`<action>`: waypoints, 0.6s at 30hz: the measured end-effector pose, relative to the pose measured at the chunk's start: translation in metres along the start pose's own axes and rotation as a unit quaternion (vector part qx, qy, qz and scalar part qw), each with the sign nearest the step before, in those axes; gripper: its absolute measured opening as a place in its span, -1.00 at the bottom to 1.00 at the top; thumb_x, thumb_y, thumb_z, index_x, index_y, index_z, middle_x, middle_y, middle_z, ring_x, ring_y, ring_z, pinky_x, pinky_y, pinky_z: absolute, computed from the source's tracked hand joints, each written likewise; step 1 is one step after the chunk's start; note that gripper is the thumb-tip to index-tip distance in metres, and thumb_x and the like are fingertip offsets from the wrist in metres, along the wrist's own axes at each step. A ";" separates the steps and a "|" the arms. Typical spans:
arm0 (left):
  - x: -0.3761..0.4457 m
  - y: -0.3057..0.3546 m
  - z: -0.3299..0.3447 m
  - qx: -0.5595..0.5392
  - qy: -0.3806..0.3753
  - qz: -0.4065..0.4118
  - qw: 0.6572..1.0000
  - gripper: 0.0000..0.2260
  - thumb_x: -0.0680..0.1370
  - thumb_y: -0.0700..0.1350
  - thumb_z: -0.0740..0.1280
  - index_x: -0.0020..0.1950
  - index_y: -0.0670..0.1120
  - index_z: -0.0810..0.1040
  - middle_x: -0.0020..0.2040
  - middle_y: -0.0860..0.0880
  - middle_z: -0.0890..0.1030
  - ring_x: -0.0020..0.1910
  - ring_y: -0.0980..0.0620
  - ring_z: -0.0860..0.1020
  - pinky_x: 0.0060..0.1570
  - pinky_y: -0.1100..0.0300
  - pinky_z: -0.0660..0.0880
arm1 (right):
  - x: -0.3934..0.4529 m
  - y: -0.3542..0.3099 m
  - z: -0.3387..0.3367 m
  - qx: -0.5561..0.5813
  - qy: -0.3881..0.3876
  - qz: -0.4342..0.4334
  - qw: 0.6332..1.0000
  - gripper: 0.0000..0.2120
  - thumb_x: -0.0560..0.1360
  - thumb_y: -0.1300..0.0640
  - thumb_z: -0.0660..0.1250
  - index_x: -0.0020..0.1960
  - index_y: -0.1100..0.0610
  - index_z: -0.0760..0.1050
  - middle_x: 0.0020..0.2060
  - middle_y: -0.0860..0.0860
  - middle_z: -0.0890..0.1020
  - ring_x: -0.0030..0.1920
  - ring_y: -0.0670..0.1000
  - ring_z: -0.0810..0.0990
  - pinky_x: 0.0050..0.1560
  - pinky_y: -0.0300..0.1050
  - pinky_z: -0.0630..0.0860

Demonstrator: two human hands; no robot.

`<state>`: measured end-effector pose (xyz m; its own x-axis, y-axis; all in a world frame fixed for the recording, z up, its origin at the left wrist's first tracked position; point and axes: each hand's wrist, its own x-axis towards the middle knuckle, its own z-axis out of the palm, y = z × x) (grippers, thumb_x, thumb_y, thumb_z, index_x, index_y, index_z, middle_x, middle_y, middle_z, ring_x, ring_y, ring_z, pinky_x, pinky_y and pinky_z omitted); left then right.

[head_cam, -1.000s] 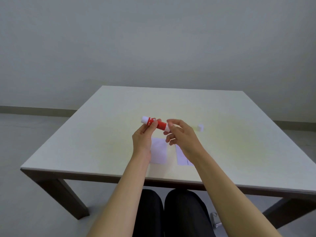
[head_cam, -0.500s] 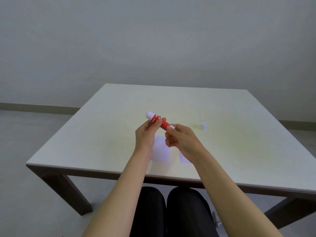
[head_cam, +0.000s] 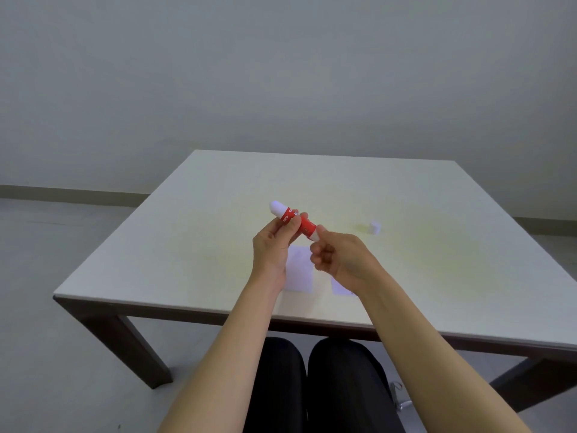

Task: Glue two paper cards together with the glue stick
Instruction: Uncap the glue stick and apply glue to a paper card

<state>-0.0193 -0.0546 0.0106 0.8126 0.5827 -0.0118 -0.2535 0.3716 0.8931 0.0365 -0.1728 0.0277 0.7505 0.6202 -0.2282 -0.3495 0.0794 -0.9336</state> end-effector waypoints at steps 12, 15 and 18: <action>0.000 0.005 -0.001 0.012 -0.005 0.000 1.000 -0.91 0.51 -0.16 0.38 -0.13 -0.03 0.68 -0.09 0.01 0.72 0.03 0.04 0.65 0.24 0.11 0.44 | 0.007 0.001 -0.001 -0.111 -0.027 0.003 0.993 -0.60 0.59 -0.12 0.12 0.00 0.21 0.49 -0.53 -0.02 0.49 -0.51 0.01 0.49 -0.44 -0.19 0.37; 0.000 0.001 0.000 0.023 -0.009 -0.007 1.000 -0.93 0.50 -0.15 0.38 -0.10 -0.03 0.67 -0.06 0.01 0.72 0.06 0.03 0.65 0.26 0.09 0.43 | 0.009 0.002 0.002 -0.106 0.013 0.050 0.993 -0.53 0.59 -0.18 0.03 -0.21 0.17 0.42 -0.61 -0.04 0.34 -0.61 0.00 0.38 -0.50 -0.20 0.34; 0.000 -0.001 0.002 0.001 -0.012 -0.009 1.000 -0.93 0.51 -0.15 0.37 -0.06 -0.05 0.65 -0.05 0.02 0.72 0.04 0.06 0.65 0.20 0.14 0.46 | 0.010 0.005 -0.001 -0.063 -0.002 0.031 0.998 -0.50 0.55 -0.23 0.10 -0.19 0.19 0.48 -0.55 0.01 0.42 -0.55 0.03 0.43 -0.46 -0.18 0.43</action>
<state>-0.0181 -0.0561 0.0103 0.8301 0.5574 -0.0176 -0.2368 0.3808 0.8938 0.0427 -0.1674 0.0207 0.7274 0.6242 -0.2850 -0.3211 -0.0575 -0.9453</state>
